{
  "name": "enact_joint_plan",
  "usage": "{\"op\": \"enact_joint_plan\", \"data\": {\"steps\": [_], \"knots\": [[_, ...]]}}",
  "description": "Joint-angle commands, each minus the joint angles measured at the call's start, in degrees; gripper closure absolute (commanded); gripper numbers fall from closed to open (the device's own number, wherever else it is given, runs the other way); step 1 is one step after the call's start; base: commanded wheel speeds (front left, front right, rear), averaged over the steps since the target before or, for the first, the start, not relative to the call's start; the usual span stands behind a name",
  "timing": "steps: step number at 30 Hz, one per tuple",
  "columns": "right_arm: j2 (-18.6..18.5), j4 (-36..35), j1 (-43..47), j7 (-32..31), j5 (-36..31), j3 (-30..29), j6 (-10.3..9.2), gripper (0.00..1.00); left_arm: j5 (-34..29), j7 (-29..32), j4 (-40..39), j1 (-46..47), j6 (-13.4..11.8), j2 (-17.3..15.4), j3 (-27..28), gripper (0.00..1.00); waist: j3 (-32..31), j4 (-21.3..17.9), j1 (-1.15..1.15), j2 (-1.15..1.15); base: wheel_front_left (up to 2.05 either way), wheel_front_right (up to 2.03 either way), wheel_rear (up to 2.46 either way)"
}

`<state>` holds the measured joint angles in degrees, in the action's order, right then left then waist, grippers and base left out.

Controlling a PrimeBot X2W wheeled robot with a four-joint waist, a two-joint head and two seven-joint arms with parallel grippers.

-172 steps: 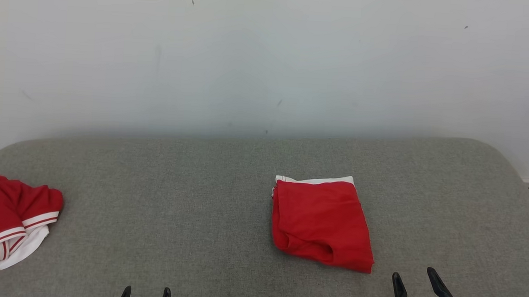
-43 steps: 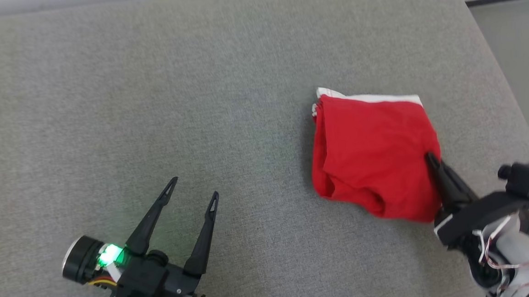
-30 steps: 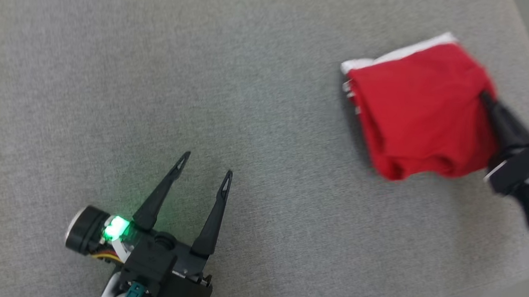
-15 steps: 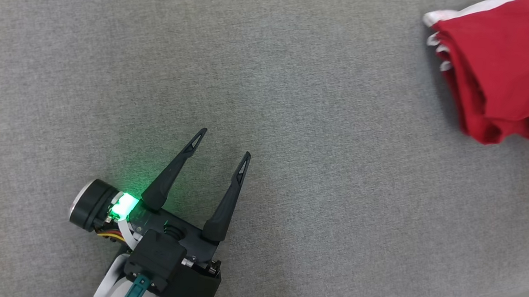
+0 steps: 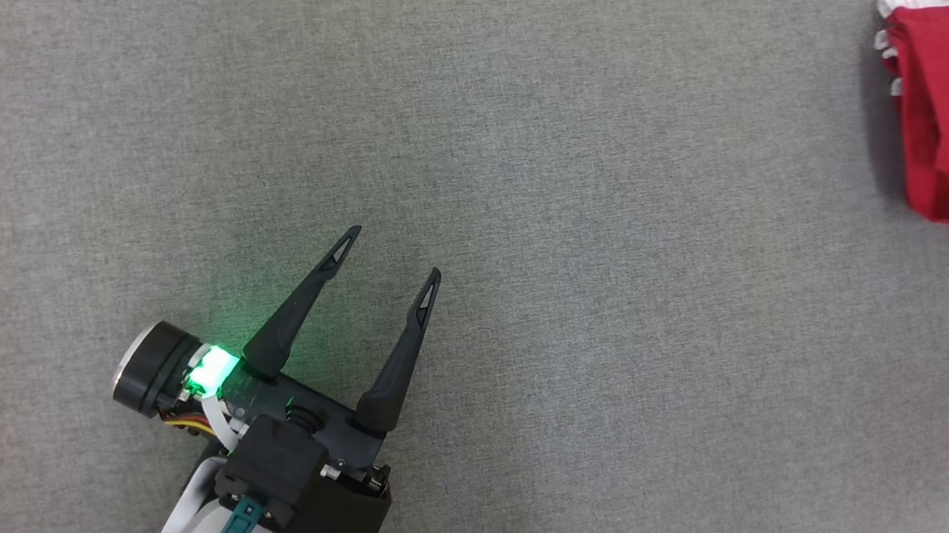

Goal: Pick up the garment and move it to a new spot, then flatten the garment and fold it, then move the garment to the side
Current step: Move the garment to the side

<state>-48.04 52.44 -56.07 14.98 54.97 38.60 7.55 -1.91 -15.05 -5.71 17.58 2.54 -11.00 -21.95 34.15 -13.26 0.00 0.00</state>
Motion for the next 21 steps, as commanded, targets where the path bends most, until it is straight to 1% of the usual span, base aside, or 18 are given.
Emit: {"op": "enact_joint_plan", "data": {"steps": [1,2,4,6,9,10,13,15,18,21], "knots": [[0.6,1.1,-1.0,0.3,-1.7,-1.2,-0.14,0.58,0.0,-0.2,-0.1,0.0,0.0,-0.3,-0.1,0.00,0.2,0.3,0.00,0.00,0.00,0.00,0.00],[0.8,2.1,-1.4,0.3,-3.2,-2.2,-0.14,0.00,0.0,-0.2,-0.1,0.2,0.0,-0.4,-0.1,0.00,0.2,0.4,0.00,0.00,0.00,0.00,0.00],[1.0,3.7,-2.7,0.3,-6.9,-5.4,-0.14,0.00,0.1,-0.2,-0.1,0.5,-0.1,-0.5,-0.1,0.00,0.3,0.6,0.00,0.00,0.00,0.00,0.00],[1.5,4.5,-3.6,0.3,-11.6,-9.8,-0.14,0.00,0.2,-0.2,0.0,0.8,-0.3,-0.5,-0.2,0.00,0.2,0.8,0.00,0.00,0.00,0.00,0.00],[3.1,3.0,-2.5,0.2,-19.1,-18.1,-0.14,0.00,0.4,-0.2,0.0,0.8,-0.6,-0.2,-0.1,0.00,-0.4,1.2,0.00,0.00,0.00,0.00,0.00],[3.1,3.0,-2.5,0.2,-19.1,-18.1,-0.14,0.00,0.4,-0.2,0.0,0.8,-0.6,-0.2,-0.1,0.00,-0.4,1.2,0.00,0.00,0.00,0.00,0.00],[6.9,-2.6,1.2,0.2,-25.2,-26.5,-0.14,0.00,1.2,-0.2,0.1,0.3,-1.3,0.4,0.0,0.00,-1.6,1.6,0.00,0.00,0.00,0.00,0.00],[9.9,-7.6,4.7,0.2,-28.6,-30.6,-0.14,0.00,1.7,-0.2,0.2,-0.4,-1.8,0.8,0.2,0.00,-2.9,2.0,0.00,0.00,0.00,0.00,0.00],[14.8,-15.1,10.0,0.2,-32.5,-34.2,-0.14,0.00,3.3,-0.2,0.7,-1.6,-2.7,1.7,0.8,0.00,-5.2,2.8,0.00,0.00,0.00,0.00,0.00],[19.4,-20.9,15.0,0.2,-34.3,-35.3,-0.14,0.00,5.1,-0.2,1.8,-2.7,-3.6,2.9,1.9,0.00,-7.8,3.9,0.00,0.00,0.00,0.00,0.00]]}}
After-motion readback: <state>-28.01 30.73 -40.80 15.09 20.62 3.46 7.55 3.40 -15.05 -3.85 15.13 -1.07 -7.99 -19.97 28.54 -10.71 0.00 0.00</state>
